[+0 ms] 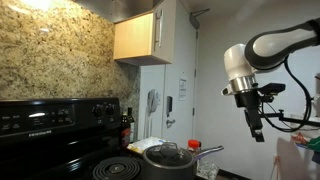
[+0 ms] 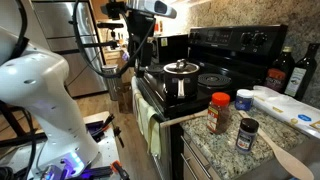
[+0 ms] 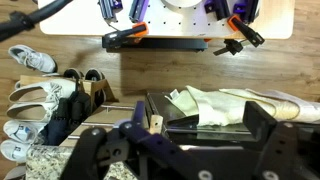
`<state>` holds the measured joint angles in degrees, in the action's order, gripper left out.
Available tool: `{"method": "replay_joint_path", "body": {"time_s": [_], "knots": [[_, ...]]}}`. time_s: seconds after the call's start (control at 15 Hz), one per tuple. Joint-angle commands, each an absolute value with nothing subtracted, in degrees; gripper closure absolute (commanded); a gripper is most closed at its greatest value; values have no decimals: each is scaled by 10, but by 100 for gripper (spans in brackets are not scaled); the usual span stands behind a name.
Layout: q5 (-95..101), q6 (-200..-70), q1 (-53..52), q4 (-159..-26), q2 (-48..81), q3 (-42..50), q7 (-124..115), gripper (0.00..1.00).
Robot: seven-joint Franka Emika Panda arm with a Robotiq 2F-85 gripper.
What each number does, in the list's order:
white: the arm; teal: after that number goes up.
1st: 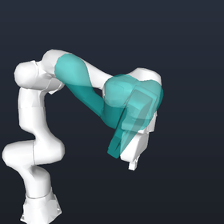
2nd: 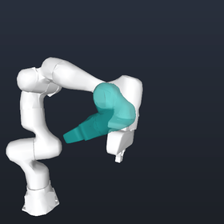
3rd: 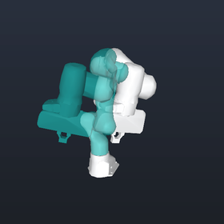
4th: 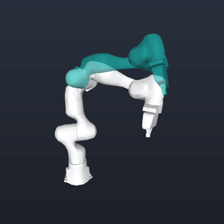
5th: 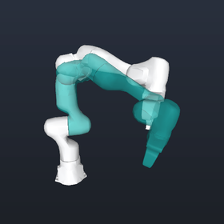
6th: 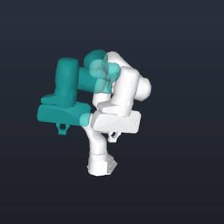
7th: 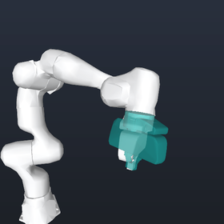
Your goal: Remove the lid from the sauce pan and place it on the stove
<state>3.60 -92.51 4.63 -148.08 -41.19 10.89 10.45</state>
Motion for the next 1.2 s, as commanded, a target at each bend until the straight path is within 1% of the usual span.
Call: {"method": "replay_joint_path", "body": {"time_s": [0.0,0.53,1.13], "knots": [[34,-925,51,-1480,-411,105,107,0],[9,-1038,-13,-1424,-328,62,104,0],[-51,-1104,-34,-1280,-153,5,24,0]]}}
